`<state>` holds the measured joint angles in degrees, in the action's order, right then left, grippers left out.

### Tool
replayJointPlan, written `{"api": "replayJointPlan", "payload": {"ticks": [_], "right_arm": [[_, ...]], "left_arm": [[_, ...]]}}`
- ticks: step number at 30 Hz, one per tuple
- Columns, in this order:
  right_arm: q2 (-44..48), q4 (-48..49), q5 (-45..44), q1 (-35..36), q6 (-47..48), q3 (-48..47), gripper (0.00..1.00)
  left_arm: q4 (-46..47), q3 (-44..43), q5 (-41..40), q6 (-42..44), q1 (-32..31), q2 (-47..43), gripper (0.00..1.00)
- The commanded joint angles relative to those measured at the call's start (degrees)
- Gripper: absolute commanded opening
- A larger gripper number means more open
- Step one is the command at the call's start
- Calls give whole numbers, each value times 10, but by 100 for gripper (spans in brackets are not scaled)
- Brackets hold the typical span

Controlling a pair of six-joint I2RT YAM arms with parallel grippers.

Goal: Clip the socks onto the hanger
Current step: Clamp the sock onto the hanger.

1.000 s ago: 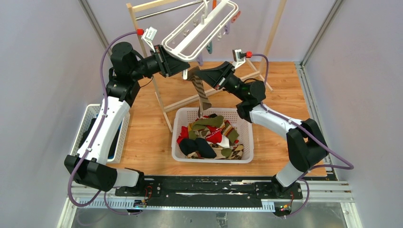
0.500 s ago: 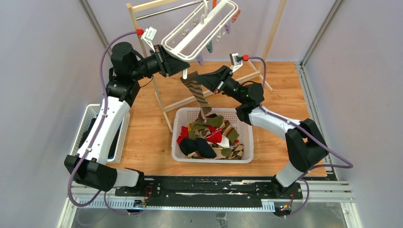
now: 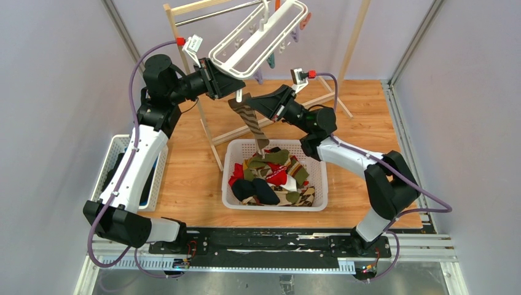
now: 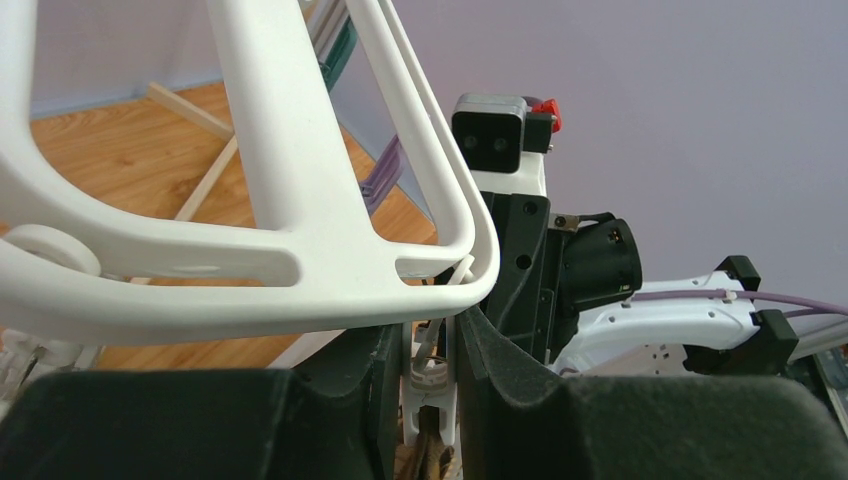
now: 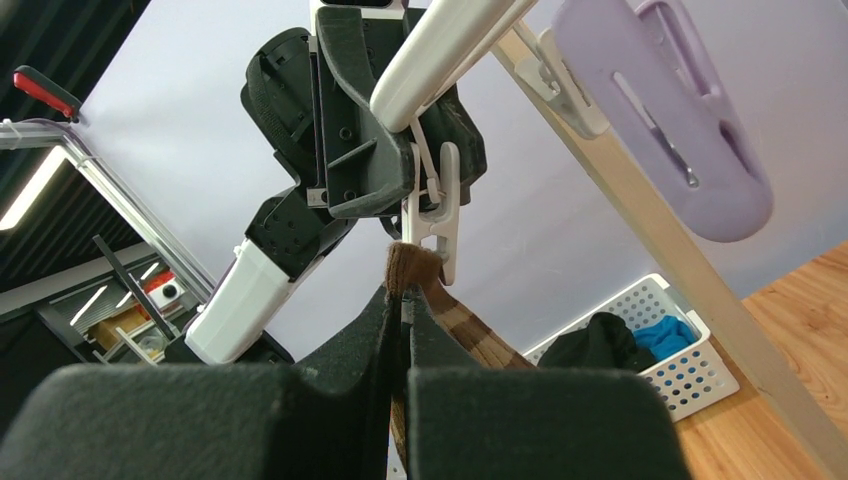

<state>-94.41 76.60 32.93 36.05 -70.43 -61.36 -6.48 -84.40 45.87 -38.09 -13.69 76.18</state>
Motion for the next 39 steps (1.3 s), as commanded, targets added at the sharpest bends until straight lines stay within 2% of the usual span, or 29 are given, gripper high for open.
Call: {"api": "replayJointPlan", "payload": {"ticks": [1, 10, 16, 19, 22, 27, 30, 33, 35, 37, 39], "right_arm": [[-11, 38, -3, 13, -13, -22, 0], [-7, 29, -29, 13, 4, -25, 0], [-13, 32, -28, 17, 1, -35, 0], [-11, 34, -26, 17, 1, -30, 0], [-10, 34, -23, 17, 0, -28, 0], [-7, 34, -18, 17, 1, -21, 0], [-5, 33, -16, 17, 1, -18, 0], [-3, 27, -13, 17, 5, -17, 11], [1, 13, -11, 16, 13, -13, 28], [11, -6, -7, 12, 27, -5, 50], [26, -27, -5, 1, 42, 7, 59]], "left_arm": [[-8, -8, 7, 0, -3, -10, 0], [-8, -9, 12, -1, -3, -10, 0], [-8, -9, 12, 1, -3, -10, 6], [-8, -9, 11, 2, -3, -9, 19], [-8, -9, 11, 2, -3, -9, 40], [-8, -7, 5, 3, -3, -15, 67], [-8, -6, 4, 4, -3, -16, 72], [-9, -7, 5, 4, -3, -16, 73], [-11, -6, 4, 7, -3, -17, 72], [-14, -7, 1, 13, -3, -19, 71], [-19, -7, -2, 22, -3, -21, 71]]}}
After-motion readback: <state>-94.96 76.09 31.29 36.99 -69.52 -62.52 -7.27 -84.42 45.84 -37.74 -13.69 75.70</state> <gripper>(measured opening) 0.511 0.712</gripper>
